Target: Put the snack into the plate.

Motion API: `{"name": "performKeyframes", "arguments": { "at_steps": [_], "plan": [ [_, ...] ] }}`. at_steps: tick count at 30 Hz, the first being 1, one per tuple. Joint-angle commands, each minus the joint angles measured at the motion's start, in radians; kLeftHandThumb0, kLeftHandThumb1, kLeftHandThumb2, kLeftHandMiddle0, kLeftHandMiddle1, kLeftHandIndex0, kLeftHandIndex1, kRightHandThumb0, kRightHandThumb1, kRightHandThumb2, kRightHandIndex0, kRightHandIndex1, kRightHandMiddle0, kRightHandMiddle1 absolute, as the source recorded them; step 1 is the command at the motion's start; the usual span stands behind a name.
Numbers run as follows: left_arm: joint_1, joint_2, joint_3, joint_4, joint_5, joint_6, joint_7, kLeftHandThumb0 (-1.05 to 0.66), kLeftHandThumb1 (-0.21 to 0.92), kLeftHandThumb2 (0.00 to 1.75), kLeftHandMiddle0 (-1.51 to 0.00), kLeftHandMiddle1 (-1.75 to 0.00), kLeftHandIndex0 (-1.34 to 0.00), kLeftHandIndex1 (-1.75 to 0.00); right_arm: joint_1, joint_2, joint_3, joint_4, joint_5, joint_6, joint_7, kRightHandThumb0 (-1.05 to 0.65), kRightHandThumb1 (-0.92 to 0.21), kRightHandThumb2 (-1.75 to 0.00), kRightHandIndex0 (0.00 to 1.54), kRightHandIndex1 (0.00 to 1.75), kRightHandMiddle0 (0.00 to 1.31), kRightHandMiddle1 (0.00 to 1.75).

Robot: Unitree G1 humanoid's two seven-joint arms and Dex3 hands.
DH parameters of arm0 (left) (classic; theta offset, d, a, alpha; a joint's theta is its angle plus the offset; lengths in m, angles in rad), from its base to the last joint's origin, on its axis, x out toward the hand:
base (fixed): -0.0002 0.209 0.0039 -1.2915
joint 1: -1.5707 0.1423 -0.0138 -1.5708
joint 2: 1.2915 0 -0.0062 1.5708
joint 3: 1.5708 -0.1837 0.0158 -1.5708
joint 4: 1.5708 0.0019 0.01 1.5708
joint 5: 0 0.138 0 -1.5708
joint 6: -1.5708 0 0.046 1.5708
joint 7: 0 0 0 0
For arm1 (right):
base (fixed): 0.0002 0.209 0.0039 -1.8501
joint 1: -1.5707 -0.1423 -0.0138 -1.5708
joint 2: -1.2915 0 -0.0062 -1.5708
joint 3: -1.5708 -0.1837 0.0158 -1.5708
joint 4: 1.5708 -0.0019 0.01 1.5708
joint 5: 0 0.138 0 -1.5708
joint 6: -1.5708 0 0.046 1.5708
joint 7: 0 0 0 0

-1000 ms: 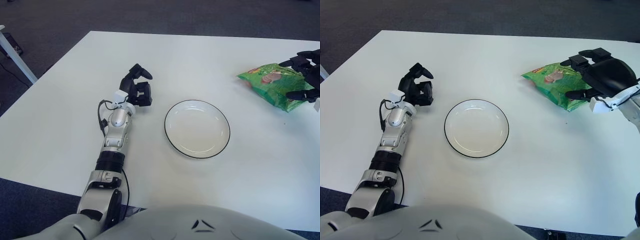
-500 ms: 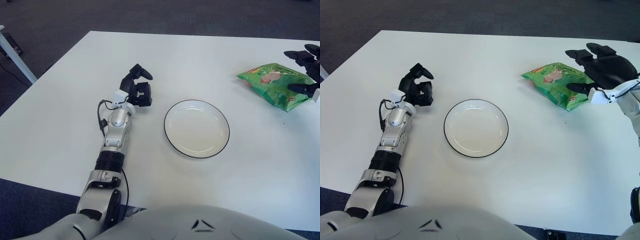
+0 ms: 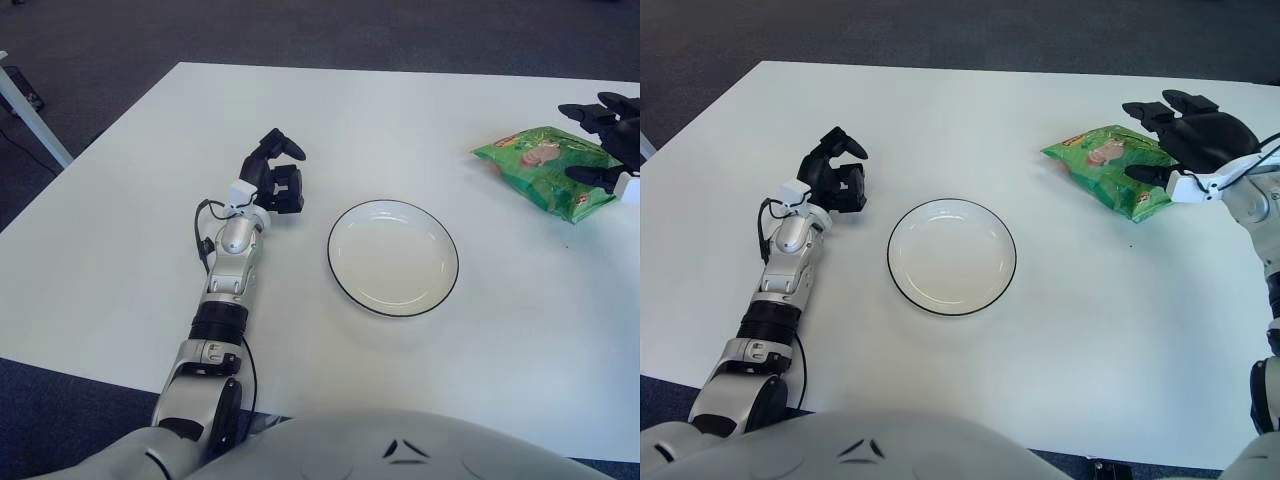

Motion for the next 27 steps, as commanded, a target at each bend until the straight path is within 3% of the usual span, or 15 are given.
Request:
{"name": "performKeyframes", "arguments": {
  "at_steps": [1,12,27],
  "plan": [
    [0.062,-0.001,-0.001,0.030,0.005,-0.006,0.000,-0.48,0.32,1.32,-1.28,-1.75,-0.62,-1.75,-0.061,0.022,0.038,0.052,-0.012,0.001,0.011,-1.05,-0.92,-0.90,0.00,0.00,0.00,0.20],
    [0.068,-0.003,-0.004,0.026,0.014,-0.018,-0.001,-0.48,0.32,1.32,-1.28,-1.75,-0.61,-1.75,-0.160,0.045,0.114,0.177,-0.026,-0.027,0.001,-1.05,-0.92,-0.87,0.00,0.00,0.00,0.22],
    [0.076,-0.011,-0.007,0.012,0.015,-0.023,0.006,-0.48,0.31,1.32,-1.28,-1.75,-0.62,-1.75,-0.218,0.090,0.216,0.339,-0.064,-0.080,-0.053,-1.05,-0.92,-0.88,0.00,0.00,0.00,0.25]
  ]
}}
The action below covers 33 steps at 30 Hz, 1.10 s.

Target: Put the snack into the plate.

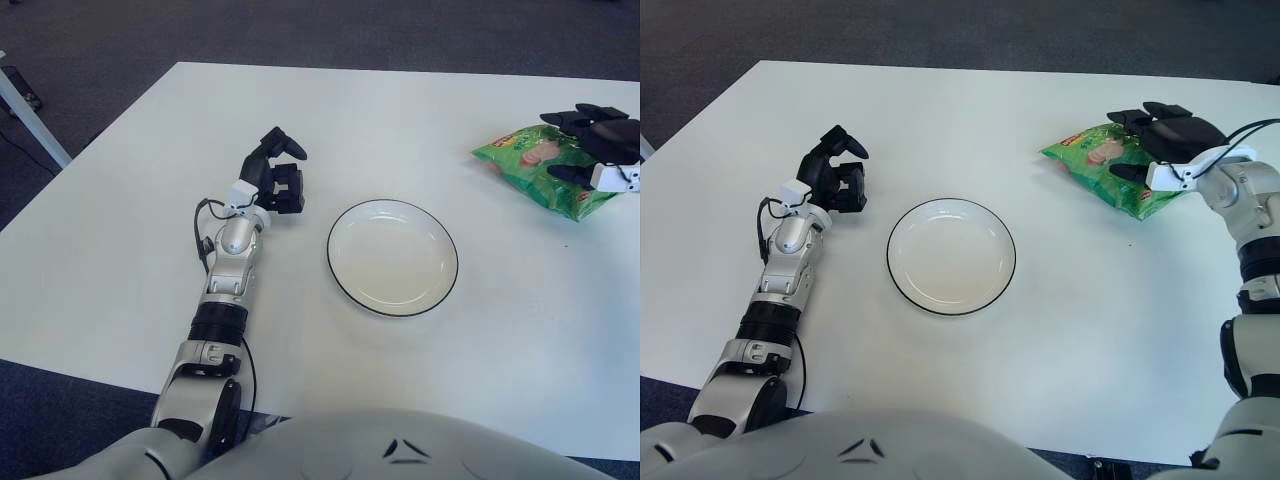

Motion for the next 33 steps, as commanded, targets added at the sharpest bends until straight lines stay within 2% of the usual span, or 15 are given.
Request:
{"name": "performKeyframes", "arguments": {
  "at_steps": [1,6,19,25,33],
  "plan": [
    [0.067,-0.006,0.000,0.024,0.002,-0.006,0.004,-0.48,0.31,1.32,-1.28,-1.75,-0.62,-1.75,-0.027,0.021,0.032,0.053,-0.026,-0.017,-0.026,-1.05,-0.92,-0.88,0.00,0.00,0.00,0.25],
    [0.073,-0.006,0.000,0.018,-0.001,-0.009,0.002,-0.48,0.31,1.33,-1.28,-1.75,-0.62,-1.75,-0.038,0.041,0.064,0.110,-0.034,-0.029,-0.045,-1.05,-0.92,-0.88,0.00,0.00,0.00,0.26],
    [0.084,-0.005,-0.005,-0.005,0.013,-0.003,0.013,-0.48,0.31,1.33,-1.29,-1.75,-0.62,-1.75,-0.029,0.067,0.099,0.156,-0.030,-0.018,-0.056,-1.05,-0.92,-0.91,0.00,0.00,0.00,0.33],
    [0.084,-0.005,-0.005,-0.003,0.010,-0.009,0.009,-0.48,0.31,1.33,-1.28,-1.75,-0.62,-1.75,-0.021,0.070,0.111,0.143,-0.039,0.017,-0.065,-1.05,-0.92,-0.89,0.00,0.00,0.00,0.32],
    [0.082,-0.007,-0.004,0.000,-0.001,-0.011,0.001,-0.48,0.31,1.32,-1.28,-1.75,-0.62,-1.75,-0.008,0.074,0.132,0.125,-0.068,0.067,-0.151,-1.05,-0.92,-0.87,0.00,0.00,0.00,0.34]
  ]
}}
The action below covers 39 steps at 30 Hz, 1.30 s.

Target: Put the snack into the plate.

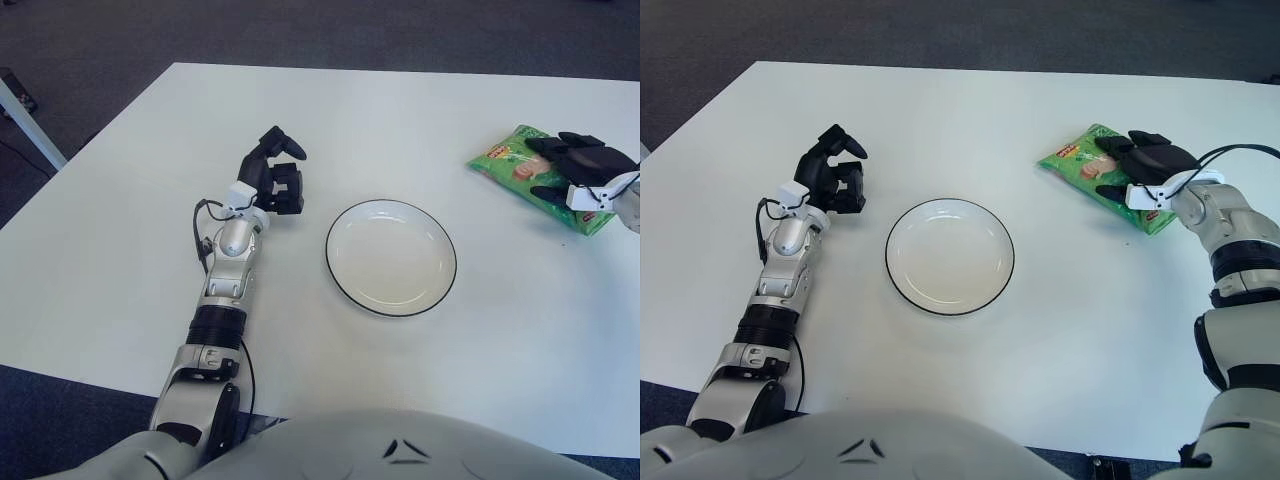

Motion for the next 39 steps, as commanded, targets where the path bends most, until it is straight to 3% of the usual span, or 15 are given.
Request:
{"name": "performKeyframes", "arguments": {
  "at_steps": [1,5,6,7,8,9,10,12,14,15,17,21,25,30,39],
  "plan": [
    [0.061,-0.008,-0.001,0.036,-0.005,-0.011,-0.004,-0.48,0.31,1.32,-1.28,-1.75,-0.62,-1.75,0.020,0.014,0.021,-0.010,-0.039,0.029,-0.067,-1.04,-0.92,-0.86,0.00,0.00,0.00,0.36],
    [0.060,-0.006,-0.001,0.037,-0.003,-0.011,-0.003,-0.48,0.31,1.32,-1.28,-1.75,-0.62,-1.75,0.032,0.017,0.034,-0.019,-0.079,0.056,-0.194,-0.95,-0.92,-0.76,0.06,0.04,0.00,0.60],
    [0.060,-0.006,-0.002,0.037,-0.002,-0.011,-0.002,-0.48,0.31,1.32,-1.28,-1.75,-0.62,-1.75,0.034,0.019,0.037,-0.019,-0.088,0.062,-0.226,-0.88,-0.91,-0.70,0.08,0.18,0.00,0.79],
    [0.060,-0.005,-0.002,0.037,0.000,-0.012,-0.001,-0.48,0.31,1.32,-1.28,-1.75,-0.62,-1.75,0.036,0.021,0.040,-0.018,-0.097,0.069,-0.259,-0.86,-0.91,-0.66,0.06,0.28,0.00,0.86],
    [0.060,-0.004,-0.002,0.039,0.002,-0.015,0.000,-0.48,0.31,1.32,-1.28,-1.75,-0.62,-1.75,0.038,0.024,0.043,-0.016,-0.106,0.076,-0.295,-0.80,-0.88,-0.64,0.04,0.50,0.00,1.04],
    [0.060,-0.004,-0.002,0.039,0.003,-0.017,0.000,-0.48,0.31,1.32,-1.28,-1.75,-0.62,-1.75,0.038,0.025,0.045,-0.013,-0.112,0.079,-0.317,-0.72,-0.78,-0.74,0.02,0.78,0.03,1.21],
    [0.059,-0.004,-0.002,0.041,0.004,-0.020,0.000,-0.48,0.31,1.32,-1.28,-1.75,-0.62,-1.75,0.040,0.028,0.048,-0.008,-0.120,0.089,-0.359,-0.68,-0.73,-0.78,0.02,0.88,0.05,1.27],
    [0.059,-0.003,-0.003,0.043,0.005,-0.023,0.001,-0.48,0.31,1.32,-1.28,-1.75,-0.62,-1.75,0.041,0.033,0.053,0.000,-0.128,0.098,-0.406,-0.50,-0.68,-0.84,0.01,1.34,0.22,1.55],
    [0.058,-0.004,-0.004,0.044,0.008,-0.027,0.002,-0.48,0.31,1.32,-1.28,-1.75,-0.62,-1.75,0.044,0.042,0.049,0.004,-0.131,0.117,-0.460,-0.45,-0.63,-0.91,0.00,1.54,0.31,1.65],
    [0.058,-0.004,-0.004,0.045,0.009,-0.029,0.003,-0.48,0.31,1.32,-1.28,-1.75,-0.62,-1.75,0.046,0.047,0.047,0.004,-0.131,0.125,-0.482,-0.29,-0.51,-1.07,0.17,1.58,0.42,1.68],
    [0.058,-0.004,-0.005,0.047,0.010,-0.034,0.003,-0.48,0.31,1.32,-1.28,-1.75,-0.62,-1.75,0.049,0.056,0.040,0.006,-0.121,0.138,-0.515,-0.14,-0.39,-1.21,0.32,1.62,0.53,1.71],
    [0.056,-0.003,-0.005,0.055,0.014,-0.046,0.005,-0.48,0.31,1.32,-1.29,-1.75,-0.62,-1.75,0.061,0.073,0.017,-0.007,-0.092,0.152,-0.579,-0.03,-0.08,-1.50,0.73,1.46,0.74,1.74],
    [0.050,-0.003,-0.004,0.069,0.018,-0.065,0.006,-0.48,0.31,1.32,-1.29,-1.75,-0.62,-1.75,0.084,0.071,-0.006,-0.051,-0.071,0.148,-0.604,0.00,0.07,-1.62,0.92,1.35,0.82,1.74],
    [0.045,-0.002,-0.003,0.084,0.021,-0.083,0.004,-0.48,0.32,1.32,-1.30,-1.75,-0.61,-1.75,0.099,0.071,-0.036,-0.072,-0.024,0.147,-0.538,0.00,0.12,-1.66,0.99,1.34,0.82,1.75],
    [0.037,0.000,-0.004,0.106,0.035,-0.103,0.008,-0.47,0.34,1.30,-1.31,-1.75,-0.60,-1.75,0.119,0.059,-0.086,-0.129,0.036,0.149,-0.449,0.00,0.09,-1.68,0.96,1.50,0.73,1.75]
  ]
}}
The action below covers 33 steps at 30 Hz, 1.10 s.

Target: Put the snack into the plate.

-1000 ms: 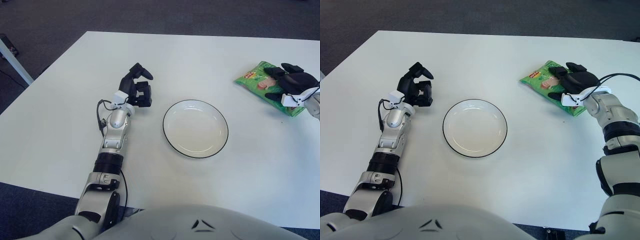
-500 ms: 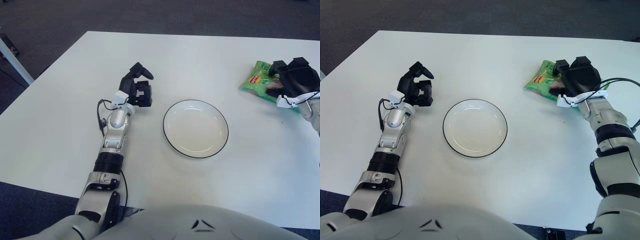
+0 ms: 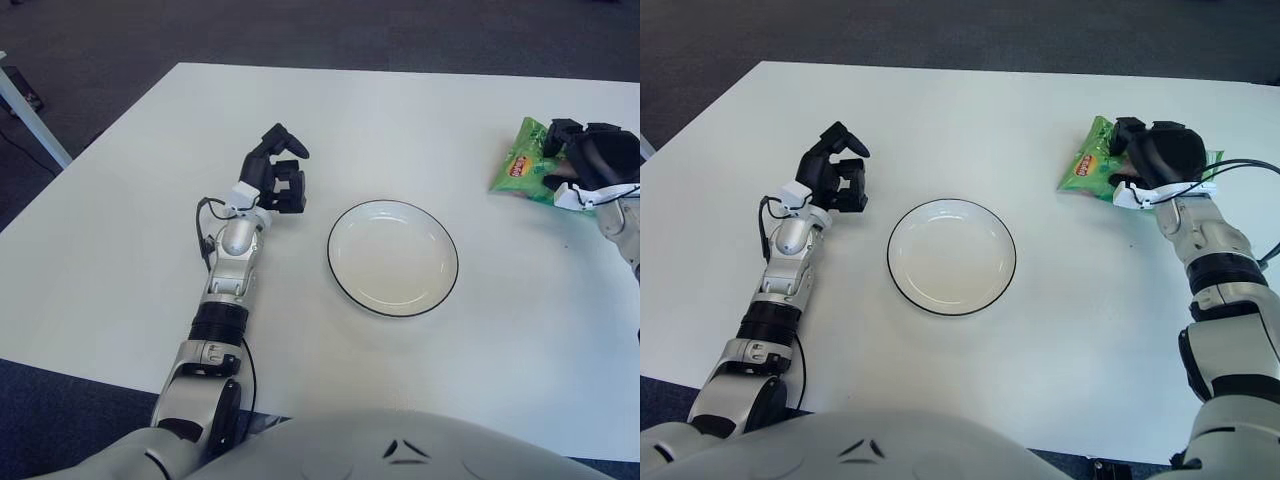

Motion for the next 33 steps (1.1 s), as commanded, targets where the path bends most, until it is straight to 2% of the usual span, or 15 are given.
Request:
{"name": "performKeyframes", "arguments": {
  "at_steps": [1,4,9,14,17,25,33],
  "plan": [
    [0.059,-0.002,-0.001,0.050,0.006,-0.013,0.008,-0.47,0.34,1.30,-1.31,-1.75,-0.60,-1.75,0.036,-0.006,-0.029,-0.051,0.034,0.010,0.050,0.00,0.08,-1.68,0.95,1.51,0.73,1.75],
    [0.058,-0.001,-0.001,0.052,0.009,-0.014,0.008,-0.47,0.34,1.29,-1.31,-1.75,-0.60,-1.75,0.056,-0.006,-0.053,-0.106,0.052,0.033,0.083,0.00,0.07,-1.67,0.95,1.52,0.70,1.75],
    [0.057,0.001,-0.002,0.053,0.019,-0.011,0.016,-0.47,0.34,1.29,-1.30,-1.75,-0.59,-1.75,0.113,-0.008,-0.106,-0.267,0.078,0.102,0.156,0.00,0.06,-1.67,0.95,1.54,0.68,1.75],
    [0.056,-0.002,-0.002,0.058,0.026,-0.014,0.024,-0.47,0.35,1.28,-1.30,-1.75,-0.59,-1.75,0.142,-0.008,-0.142,-0.347,0.088,0.136,0.199,0.00,0.00,-1.65,0.86,1.66,0.63,1.75],
    [0.055,-0.003,-0.002,0.061,0.024,-0.017,0.024,-0.47,0.35,1.28,-1.30,-1.75,-0.59,-1.75,0.152,-0.005,-0.159,-0.372,0.093,0.138,0.214,0.00,-0.04,-1.63,0.81,1.71,0.61,1.75],
    [0.051,-0.002,-0.003,0.074,0.025,-0.036,0.025,-0.47,0.35,1.28,-1.30,-1.75,-0.59,-1.75,0.171,0.005,-0.204,-0.434,0.135,0.120,0.271,0.00,0.05,-1.73,0.86,1.74,0.68,1.75],
    [0.050,0.002,-0.006,0.077,0.026,-0.046,0.020,-0.47,0.35,1.28,-1.30,-1.75,-0.59,-1.75,0.212,0.026,-0.268,-0.526,0.258,0.118,0.402,0.00,0.02,-1.71,0.85,1.74,0.65,1.75]
  ]
}}
